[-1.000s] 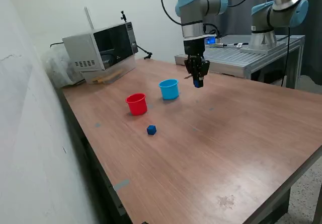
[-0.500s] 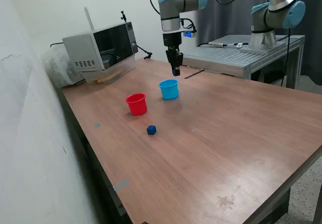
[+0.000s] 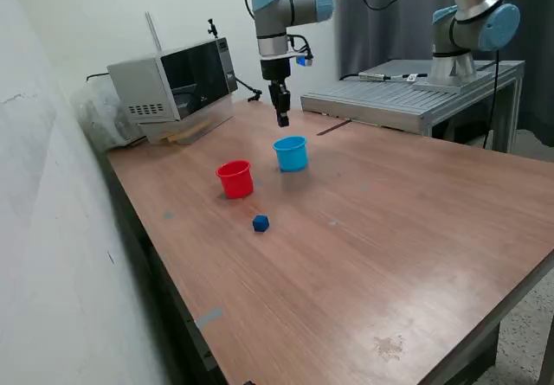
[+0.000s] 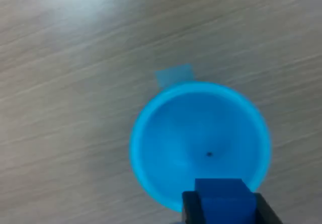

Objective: Place red objects in the red bin, and blue objects in the blue bin.

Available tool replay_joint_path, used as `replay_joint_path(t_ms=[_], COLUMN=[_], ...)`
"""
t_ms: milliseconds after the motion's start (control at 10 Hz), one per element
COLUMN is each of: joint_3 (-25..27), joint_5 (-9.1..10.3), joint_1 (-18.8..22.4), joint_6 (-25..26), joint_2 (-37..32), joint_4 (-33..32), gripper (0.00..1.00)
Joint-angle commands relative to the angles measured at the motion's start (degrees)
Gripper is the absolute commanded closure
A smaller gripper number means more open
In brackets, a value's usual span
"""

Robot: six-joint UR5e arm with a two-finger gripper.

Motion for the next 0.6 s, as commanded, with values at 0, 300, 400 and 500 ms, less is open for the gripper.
replay_joint_path(t_ms=[0,300,400,500], joint_3=[-0.5,0.2,0.0,0.0], joint_5=[-0.09,-1.14,-1.5,-1.59], joint_1=[-1.4,-0.5,-0.5,-0.5], joint_6=[-0.1,0.0,0.0,0.0], joint_2=[2.3,2.6,2.6,2.7], joint_4=[0.0,-0.2,-0.2,-0.1], gripper=[1.0,1.0,0.0,0.0])
